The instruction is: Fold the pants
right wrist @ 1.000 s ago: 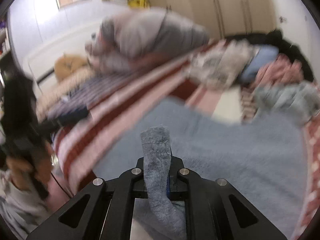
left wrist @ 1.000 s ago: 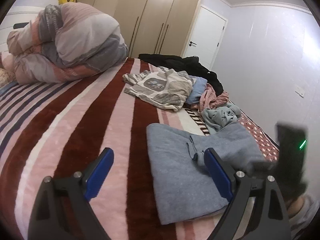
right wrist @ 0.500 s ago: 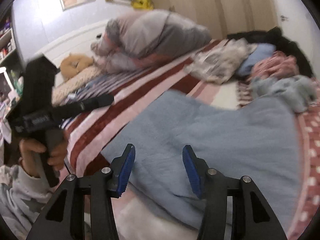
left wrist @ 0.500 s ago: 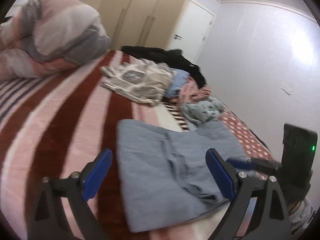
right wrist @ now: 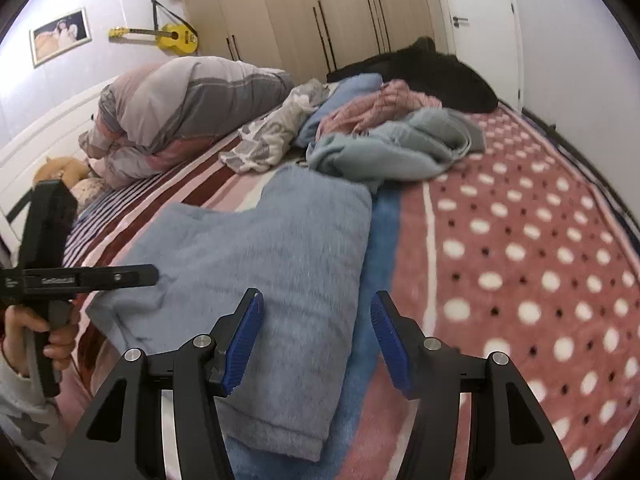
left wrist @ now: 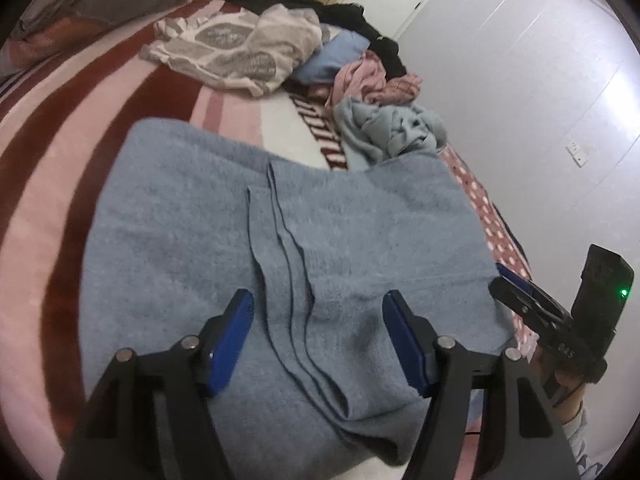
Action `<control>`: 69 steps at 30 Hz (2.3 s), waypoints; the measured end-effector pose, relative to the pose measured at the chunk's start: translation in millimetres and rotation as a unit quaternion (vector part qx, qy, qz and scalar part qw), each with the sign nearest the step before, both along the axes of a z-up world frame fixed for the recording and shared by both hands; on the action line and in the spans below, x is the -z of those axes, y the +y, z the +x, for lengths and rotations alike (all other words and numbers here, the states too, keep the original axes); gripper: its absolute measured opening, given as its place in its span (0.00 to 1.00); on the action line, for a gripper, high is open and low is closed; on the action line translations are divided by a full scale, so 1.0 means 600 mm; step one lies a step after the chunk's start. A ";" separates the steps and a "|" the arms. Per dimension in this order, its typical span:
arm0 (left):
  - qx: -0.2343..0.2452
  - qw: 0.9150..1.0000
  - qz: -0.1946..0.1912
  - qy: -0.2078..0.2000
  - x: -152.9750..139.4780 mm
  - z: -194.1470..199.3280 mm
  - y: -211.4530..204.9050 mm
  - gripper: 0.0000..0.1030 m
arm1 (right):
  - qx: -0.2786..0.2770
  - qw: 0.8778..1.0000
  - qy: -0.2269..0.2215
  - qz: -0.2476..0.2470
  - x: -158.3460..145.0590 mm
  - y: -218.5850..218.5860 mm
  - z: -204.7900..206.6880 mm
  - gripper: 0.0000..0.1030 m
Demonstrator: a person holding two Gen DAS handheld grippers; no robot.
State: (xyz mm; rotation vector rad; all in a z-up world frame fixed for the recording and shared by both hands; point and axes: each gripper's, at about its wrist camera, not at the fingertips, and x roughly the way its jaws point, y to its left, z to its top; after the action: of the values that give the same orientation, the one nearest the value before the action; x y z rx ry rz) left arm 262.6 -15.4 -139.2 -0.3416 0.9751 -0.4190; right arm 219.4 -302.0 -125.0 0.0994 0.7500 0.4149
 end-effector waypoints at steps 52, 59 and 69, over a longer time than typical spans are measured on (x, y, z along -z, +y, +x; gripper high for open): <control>-0.054 0.981 0.170 -0.080 -0.043 -0.016 0.108 0.39 | -0.090 0.995 -0.029 -0.041 -0.046 0.129 0.001 0.61; -0.022 0.989 0.125 -0.077 -0.058 -0.035 0.110 0.50 | -0.047 0.998 0.002 -0.035 -0.045 0.074 0.037 0.65; -0.001 0.991 0.134 -0.030 0.013 -0.067 0.120 0.53 | -0.046 0.998 0.043 -0.032 0.027 0.054 0.031 0.71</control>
State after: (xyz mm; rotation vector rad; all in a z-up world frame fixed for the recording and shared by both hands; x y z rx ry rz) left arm 222.3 56.4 -147.2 -0.0873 0.9577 -0.2901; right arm 237.7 -269.4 -141.1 0.0236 0.8539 0.4755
